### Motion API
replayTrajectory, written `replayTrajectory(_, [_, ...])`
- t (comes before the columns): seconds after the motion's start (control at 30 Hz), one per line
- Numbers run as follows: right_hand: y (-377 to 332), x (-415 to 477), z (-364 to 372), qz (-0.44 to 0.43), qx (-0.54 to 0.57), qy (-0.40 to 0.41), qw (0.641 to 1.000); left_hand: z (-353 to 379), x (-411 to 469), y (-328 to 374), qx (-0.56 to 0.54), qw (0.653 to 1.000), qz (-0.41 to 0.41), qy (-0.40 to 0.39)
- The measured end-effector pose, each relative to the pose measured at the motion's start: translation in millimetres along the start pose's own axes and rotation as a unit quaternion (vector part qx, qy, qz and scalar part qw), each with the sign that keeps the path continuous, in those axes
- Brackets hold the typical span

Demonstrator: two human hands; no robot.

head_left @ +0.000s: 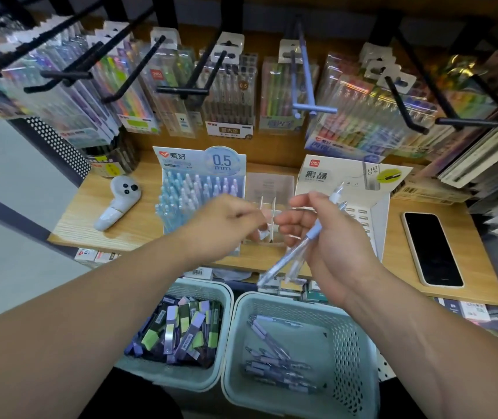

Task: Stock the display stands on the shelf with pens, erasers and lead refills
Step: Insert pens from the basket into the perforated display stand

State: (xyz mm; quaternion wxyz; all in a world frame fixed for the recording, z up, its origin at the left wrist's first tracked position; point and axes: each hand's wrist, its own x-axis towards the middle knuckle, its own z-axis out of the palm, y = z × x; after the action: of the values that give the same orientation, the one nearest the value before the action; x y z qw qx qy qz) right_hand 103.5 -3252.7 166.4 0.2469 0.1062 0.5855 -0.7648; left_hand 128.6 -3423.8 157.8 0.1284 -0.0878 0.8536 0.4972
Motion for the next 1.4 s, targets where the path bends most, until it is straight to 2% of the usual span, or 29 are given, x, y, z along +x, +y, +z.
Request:
replayTrajectory(0.03, [0, 0, 1, -0.010, -0.002, 0.007, 1.000, 4, -6, 0, -0.041, 0.996, -0.021, -0.074])
replayTrajectory(0.1, [0, 0, 2, -0.020, -0.003, 0.022, 1.000, 9, -13, -4, -0.101, 0.983, -0.017, -0.149])
replayTrajectory(0.23, [4, -1, 7, -0.032, -0.025, 0.064, 0.997, 10, -19, -11, -0.135, 0.977, 0.019, -0.161])
replayTrajectory(0.4, [8, -1, 13, -0.024, -0.046, 0.095, 0.994, 1, -31, -13, -0.122, 0.971, 0.009, -0.207])
replayTrajectory(0.7, [0, -8, 27, -0.061, 0.032, 0.107, 0.992, -18, -34, -35, -0.267, 0.960, -0.032, -0.076])
replayTrajectory(0.87, [5, -9, 27, -0.073, -0.025, 0.101, 0.992, -30, -32, -36, -0.422, 0.905, -0.048, 0.006])
replayTrajectory(1.0, [6, -9, 26, -0.044, -0.044, 0.098, 0.993, -41, -24, -35, -0.452, 0.888, -0.042, 0.075])
replayTrajectory(1.1, [6, -6, 23, -0.007, -0.049, 0.113, 0.992, -52, -16, -37, -0.361, 0.916, -0.042, 0.168])
replayTrajectory(1.17, [6, -4, 20, 0.003, -0.057, 0.107, 0.993, -56, -9, -43, -0.218, 0.949, -0.033, 0.223])
replayTrajectory(1.23, [7, -4, 17, 0.006, -0.069, 0.096, 0.993, -56, -3, -52, -0.057, 0.964, -0.022, 0.258])
replayTrajectory(1.3, [7, -5, 15, 0.006, -0.079, 0.084, 0.993, -55, 3, -57, 0.076, 0.958, 0.003, 0.275])
replayTrajectory(1.4, [7, -5, 13, 0.006, -0.088, 0.075, 0.993, -50, 10, -59, 0.198, 0.939, 0.022, 0.280])
